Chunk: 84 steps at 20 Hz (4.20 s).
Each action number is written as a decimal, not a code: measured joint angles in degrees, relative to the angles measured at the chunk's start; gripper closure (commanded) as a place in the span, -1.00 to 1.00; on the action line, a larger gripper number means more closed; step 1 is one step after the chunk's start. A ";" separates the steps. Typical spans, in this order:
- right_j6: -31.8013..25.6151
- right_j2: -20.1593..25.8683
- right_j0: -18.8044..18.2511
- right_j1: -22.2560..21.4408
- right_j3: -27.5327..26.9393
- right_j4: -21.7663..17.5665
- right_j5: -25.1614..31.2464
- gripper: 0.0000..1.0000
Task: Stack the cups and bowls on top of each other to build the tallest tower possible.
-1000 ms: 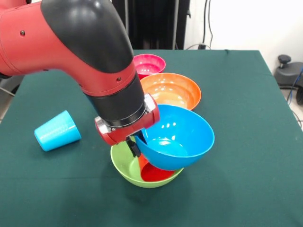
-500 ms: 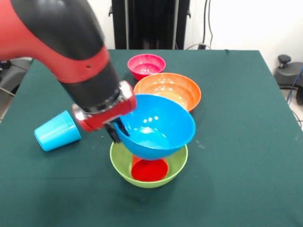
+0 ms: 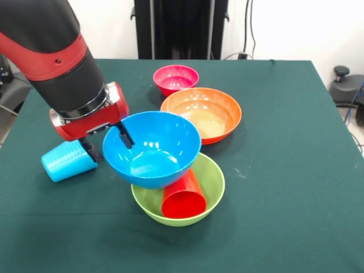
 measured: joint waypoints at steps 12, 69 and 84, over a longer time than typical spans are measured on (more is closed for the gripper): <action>0.00 0.62 0.17 -0.01 0.04 -0.01 1.63 -1.00; 0.00 2.03 1.60 0.47 -3.32 0.58 2.83 -1.00; 0.00 6.17 1.36 -6.00 -6.65 12.90 26.71 -1.00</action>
